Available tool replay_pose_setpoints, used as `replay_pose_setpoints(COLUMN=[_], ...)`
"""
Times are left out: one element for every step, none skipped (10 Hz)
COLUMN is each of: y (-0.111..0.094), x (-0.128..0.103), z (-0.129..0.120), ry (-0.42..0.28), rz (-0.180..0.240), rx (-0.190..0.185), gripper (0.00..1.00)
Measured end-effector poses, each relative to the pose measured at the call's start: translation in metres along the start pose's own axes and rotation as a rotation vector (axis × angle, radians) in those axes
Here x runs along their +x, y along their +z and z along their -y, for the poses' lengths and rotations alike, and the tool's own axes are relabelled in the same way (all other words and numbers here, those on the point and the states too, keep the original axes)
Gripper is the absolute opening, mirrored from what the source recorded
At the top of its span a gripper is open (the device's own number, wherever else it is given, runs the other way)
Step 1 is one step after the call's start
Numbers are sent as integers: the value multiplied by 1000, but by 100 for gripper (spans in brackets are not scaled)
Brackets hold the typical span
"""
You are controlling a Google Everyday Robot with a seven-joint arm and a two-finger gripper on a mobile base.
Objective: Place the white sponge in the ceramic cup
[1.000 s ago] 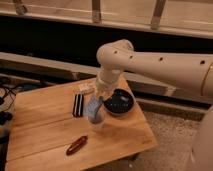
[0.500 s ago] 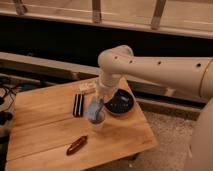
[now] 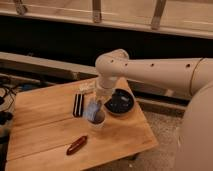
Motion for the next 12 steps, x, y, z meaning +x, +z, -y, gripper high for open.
replay_pose_setpoints(y=[-3,-7,-11,-16,-22,-29,-32,-33,-33,-31,-29,-27], x=[0,-2,-4,-5,-6,-6,-7,-6,-5,-4,-4,-4], z=[4,5,6,7,9,12,15,20,25,29,34,38], ry=[5,9,12,17,23,30,39,53,66,78,90,102], rz=[8,20,32,46,62,77,86,92,93,91,90,87], rx=[4,8,12,16,18,19,18,15,12,12,11,9], gripper=[4,4,4,4,4,4,4,4,4,4,4,4])
